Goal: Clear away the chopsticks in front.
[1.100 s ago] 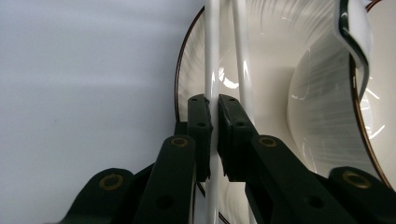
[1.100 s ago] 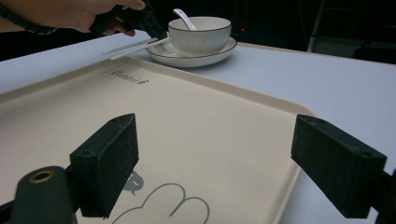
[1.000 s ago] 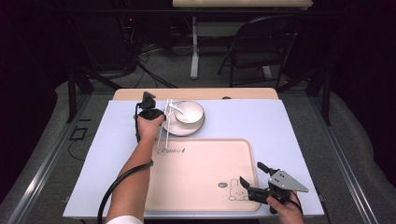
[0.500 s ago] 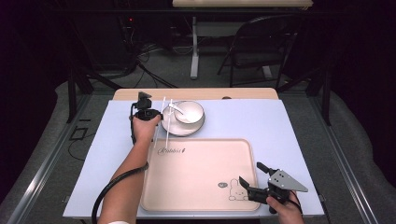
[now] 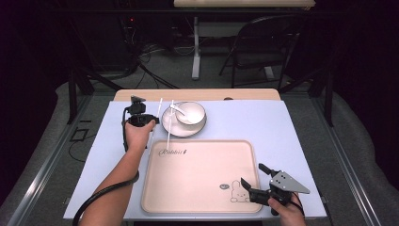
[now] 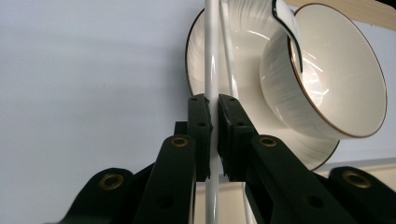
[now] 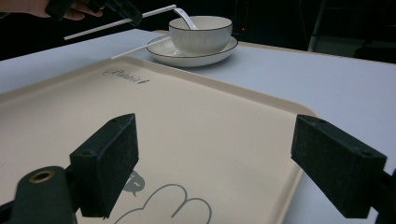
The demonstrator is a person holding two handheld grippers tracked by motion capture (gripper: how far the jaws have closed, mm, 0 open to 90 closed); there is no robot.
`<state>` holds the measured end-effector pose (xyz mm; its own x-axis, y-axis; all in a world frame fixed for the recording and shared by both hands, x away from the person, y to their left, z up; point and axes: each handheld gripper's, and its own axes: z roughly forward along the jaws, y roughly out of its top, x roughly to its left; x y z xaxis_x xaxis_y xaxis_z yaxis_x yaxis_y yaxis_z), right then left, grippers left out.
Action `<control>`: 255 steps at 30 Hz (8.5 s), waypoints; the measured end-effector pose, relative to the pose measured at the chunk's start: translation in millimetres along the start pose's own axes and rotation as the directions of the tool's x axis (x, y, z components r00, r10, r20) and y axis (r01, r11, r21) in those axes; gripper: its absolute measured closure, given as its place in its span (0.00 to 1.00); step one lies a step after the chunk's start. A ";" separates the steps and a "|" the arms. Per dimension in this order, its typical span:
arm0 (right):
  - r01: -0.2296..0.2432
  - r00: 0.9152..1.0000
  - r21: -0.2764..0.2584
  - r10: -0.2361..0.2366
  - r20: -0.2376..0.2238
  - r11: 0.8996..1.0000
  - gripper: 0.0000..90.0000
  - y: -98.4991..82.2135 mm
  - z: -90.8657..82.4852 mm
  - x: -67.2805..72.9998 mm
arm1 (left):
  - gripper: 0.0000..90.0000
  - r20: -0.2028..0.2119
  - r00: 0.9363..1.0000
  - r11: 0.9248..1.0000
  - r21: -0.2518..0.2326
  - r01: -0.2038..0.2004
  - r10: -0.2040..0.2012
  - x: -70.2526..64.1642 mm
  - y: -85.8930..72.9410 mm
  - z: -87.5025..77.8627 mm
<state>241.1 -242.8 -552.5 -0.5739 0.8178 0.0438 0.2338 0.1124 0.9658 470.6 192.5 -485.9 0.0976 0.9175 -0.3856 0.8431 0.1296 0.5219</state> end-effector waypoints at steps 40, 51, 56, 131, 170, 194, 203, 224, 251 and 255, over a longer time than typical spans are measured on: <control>0.008 1.000 0.001 -0.008 -0.011 1.000 0.16 1.2 3.7 0.2 | 0.94 -0.033 0.998 0.991 -0.121 -0.050 0.047 -6.2 -138.7 -42.3; 0.000 1.000 0.001 0.000 -0.012 1.000 0.16 1.4 3.2 0.0 | 0.94 -0.108 0.991 0.989 -0.114 -0.091 0.078 -14.0 -156.4 -36.9; 0.000 1.000 0.001 0.000 -0.012 1.000 0.16 1.3 3.4 -0.1 | 0.93 -0.124 0.988 0.989 -0.105 -0.105 0.091 -16.7 -161.8 -34.9; -0.014 1.000 0.004 0.014 -0.015 1.000 0.16 1.1 3.5 -0.7 | 0.58 -0.087 0.983 0.985 -0.053 -0.164 0.159 -9.2 -84.6 -48.5; -0.012 1.000 0.012 0.013 -0.016 1.000 0.16 1.0 5.0 -0.7 | 0.59 -0.047 0.992 0.993 -0.027 -0.119 0.117 -8.9 3.4 -36.7; -0.018 1.000 0.010 0.018 -0.019 1.000 0.16 1.2 4.5 -1.5 | 0.67 -0.116 0.982 0.988 0.035 -0.148 0.151 -31.2 22.0 1.5; -0.020 1.000 0.007 0.021 -0.020 1.000 0.16 1.4 4.2 -1.5 | 0.69 -0.105 0.983 0.988 0.041 -0.146 0.149 -36.9 24.6 14.7; -0.030 0.999 0.008 0.030 -0.026 1.000 0.16 1.4 4.0 -2.5 | 0.78 -0.101 0.984 0.987 0.087 -0.137 0.145 -44.6 17.1 49.0; -0.030 0.999 0.003 0.030 -0.034 1.000 0.16 2.0 3.3 -2.0 | 0.93 -0.121 0.990 0.986 0.159 -0.052 0.071 -39.9 17.7 66.9; -0.030 0.999 0.002 0.030 -0.034 1.000 0.16 2.0 3.2 -2.1 | 0.94 -0.112 0.993 0.987 0.157 -0.026 0.044 -38.5 17.8 66.5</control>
<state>245.3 -242.5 -551.5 -0.5928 0.8012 0.0814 0.2529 0.0892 0.9634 517.0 134.5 -512.4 0.0752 0.9586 -0.2748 0.9126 0.0448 0.4064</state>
